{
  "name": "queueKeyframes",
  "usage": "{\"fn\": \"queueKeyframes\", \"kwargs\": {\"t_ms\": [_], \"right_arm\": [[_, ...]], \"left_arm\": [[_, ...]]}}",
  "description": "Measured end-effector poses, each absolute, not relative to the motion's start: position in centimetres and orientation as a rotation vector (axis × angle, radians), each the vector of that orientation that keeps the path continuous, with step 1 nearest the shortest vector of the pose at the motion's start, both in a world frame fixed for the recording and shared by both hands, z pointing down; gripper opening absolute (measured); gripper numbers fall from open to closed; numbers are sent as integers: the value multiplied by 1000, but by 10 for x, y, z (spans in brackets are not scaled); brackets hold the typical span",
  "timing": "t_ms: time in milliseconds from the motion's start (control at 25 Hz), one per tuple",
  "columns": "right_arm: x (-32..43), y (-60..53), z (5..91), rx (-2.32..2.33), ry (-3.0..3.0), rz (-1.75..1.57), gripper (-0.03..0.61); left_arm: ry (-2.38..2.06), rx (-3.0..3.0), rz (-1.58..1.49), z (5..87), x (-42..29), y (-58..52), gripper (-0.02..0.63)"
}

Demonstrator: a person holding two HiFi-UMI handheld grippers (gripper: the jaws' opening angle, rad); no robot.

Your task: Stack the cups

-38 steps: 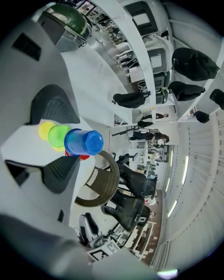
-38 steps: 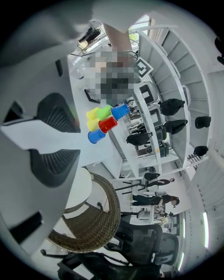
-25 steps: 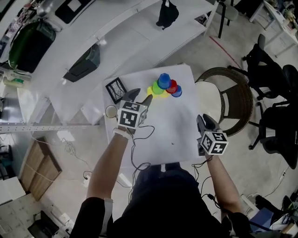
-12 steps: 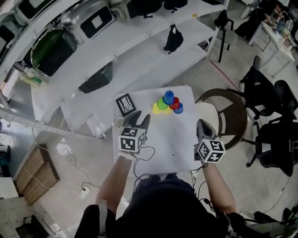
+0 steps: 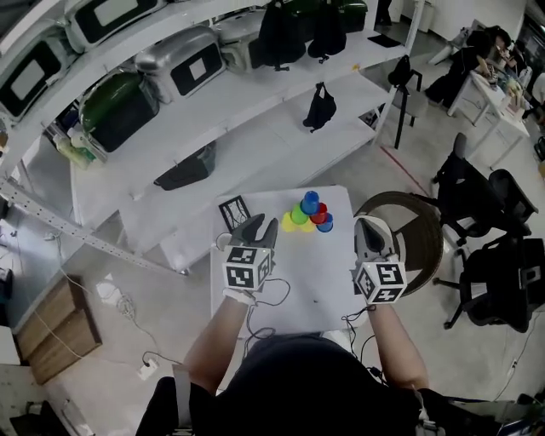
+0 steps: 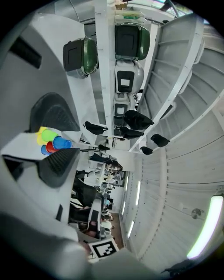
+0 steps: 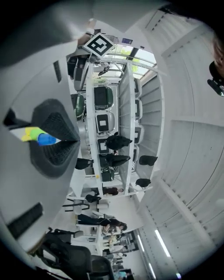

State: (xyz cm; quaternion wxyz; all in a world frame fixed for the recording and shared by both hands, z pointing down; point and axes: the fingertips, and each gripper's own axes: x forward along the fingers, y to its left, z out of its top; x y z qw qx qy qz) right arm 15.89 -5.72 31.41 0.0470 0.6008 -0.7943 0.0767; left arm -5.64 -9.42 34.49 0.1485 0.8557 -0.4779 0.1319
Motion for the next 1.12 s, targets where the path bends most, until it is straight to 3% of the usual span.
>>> {"fn": "queueKeyframes", "kwargs": {"t_ms": [280, 1120], "right_arm": [[143, -54, 282, 1821, -2462, 126, 0], [132, -55, 279, 1805, -2482, 144, -1]], "left_arm": [[-1358, 2526, 282, 312, -51, -92, 117], [-1344, 2503, 240, 315, -54, -96, 104]]}}
